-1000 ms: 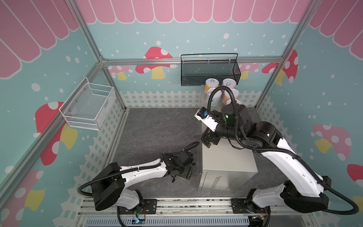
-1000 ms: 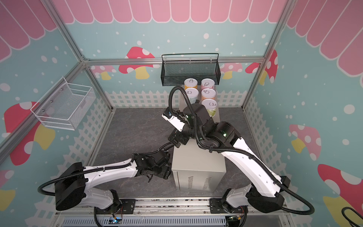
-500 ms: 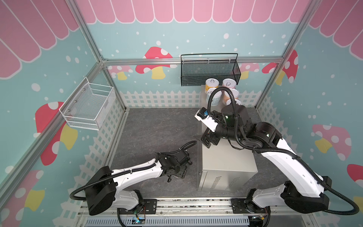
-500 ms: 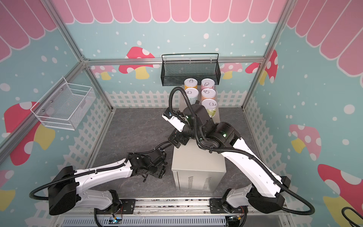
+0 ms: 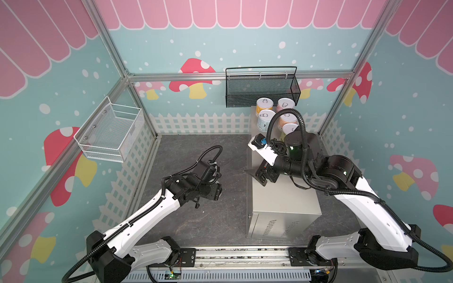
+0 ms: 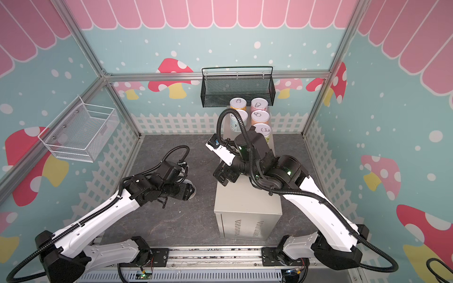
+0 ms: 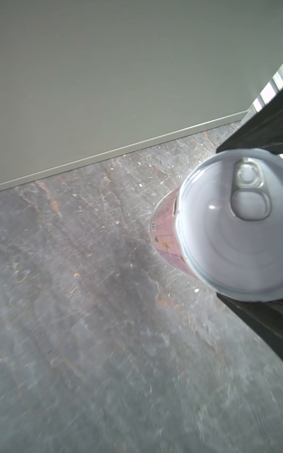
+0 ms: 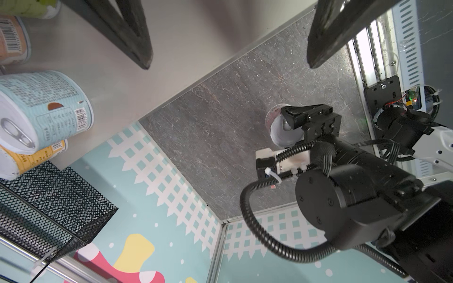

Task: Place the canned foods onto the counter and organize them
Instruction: 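Close the left gripper around the pink can on the table, then lift the pink can and swing it over the cabinet while the right gripper draws back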

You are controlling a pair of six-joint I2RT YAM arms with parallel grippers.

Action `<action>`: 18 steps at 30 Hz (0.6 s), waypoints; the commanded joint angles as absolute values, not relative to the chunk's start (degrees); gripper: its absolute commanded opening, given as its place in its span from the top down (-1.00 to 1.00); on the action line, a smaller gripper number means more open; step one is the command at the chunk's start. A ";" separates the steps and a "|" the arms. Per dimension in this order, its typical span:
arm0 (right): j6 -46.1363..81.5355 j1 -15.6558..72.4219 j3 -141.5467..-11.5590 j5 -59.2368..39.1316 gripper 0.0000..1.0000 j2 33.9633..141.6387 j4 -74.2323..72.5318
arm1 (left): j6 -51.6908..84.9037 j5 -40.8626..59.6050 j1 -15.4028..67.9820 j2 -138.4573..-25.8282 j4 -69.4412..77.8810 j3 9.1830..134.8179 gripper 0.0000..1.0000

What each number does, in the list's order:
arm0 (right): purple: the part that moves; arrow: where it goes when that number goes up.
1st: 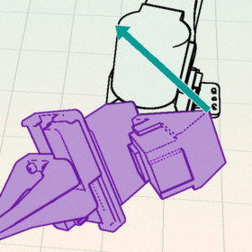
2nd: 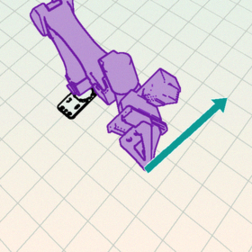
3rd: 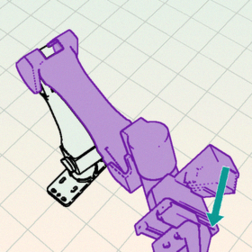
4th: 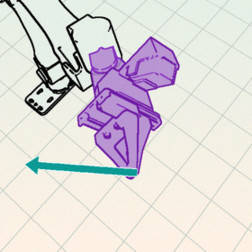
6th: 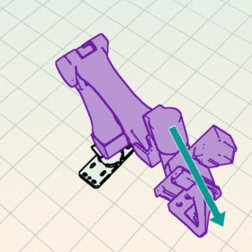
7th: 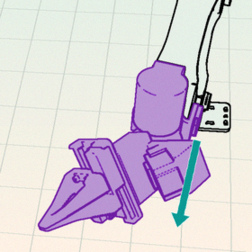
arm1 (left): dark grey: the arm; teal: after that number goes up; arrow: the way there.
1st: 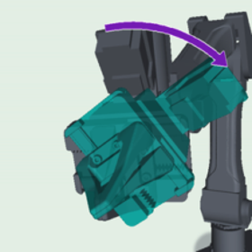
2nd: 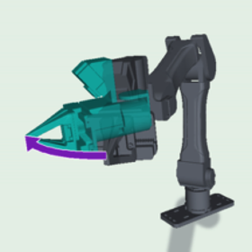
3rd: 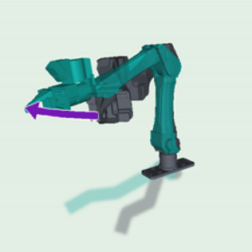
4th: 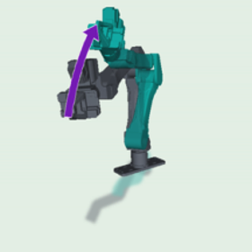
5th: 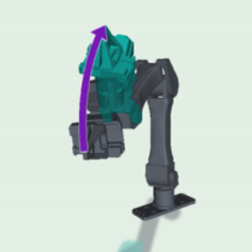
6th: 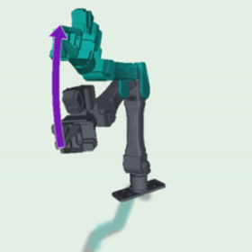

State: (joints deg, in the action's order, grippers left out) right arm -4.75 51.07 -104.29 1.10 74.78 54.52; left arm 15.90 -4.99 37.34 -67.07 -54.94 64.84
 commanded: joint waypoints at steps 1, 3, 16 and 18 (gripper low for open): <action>-4.24 51.50 -103.71 1.73 -0.99 73.29 54.98 | 11.05 -4.17 35.72 -66.31 -57.79 69.78 1.00; -3.98 51.50 -103.72 1.61 -0.99 73.11 55.19 | 10.21 -3.22 34.71 -66.57 -58.25 71.96 1.00; -0.11 51.77 -101.86 2.87 -0.98 67.89 56.75 | -0.05 6.86 32.74 -69.61 -61.94 88.48 1.00; 0.50 51.74 -101.24 2.50 -0.99 66.77 57.18 | -1.35 7.01 32.65 -70.75 -62.89 91.55 1.00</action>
State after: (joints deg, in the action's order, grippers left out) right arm -0.91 51.13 -101.97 2.55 68.64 55.92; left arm 3.22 5.13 33.04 -70.22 -62.83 87.15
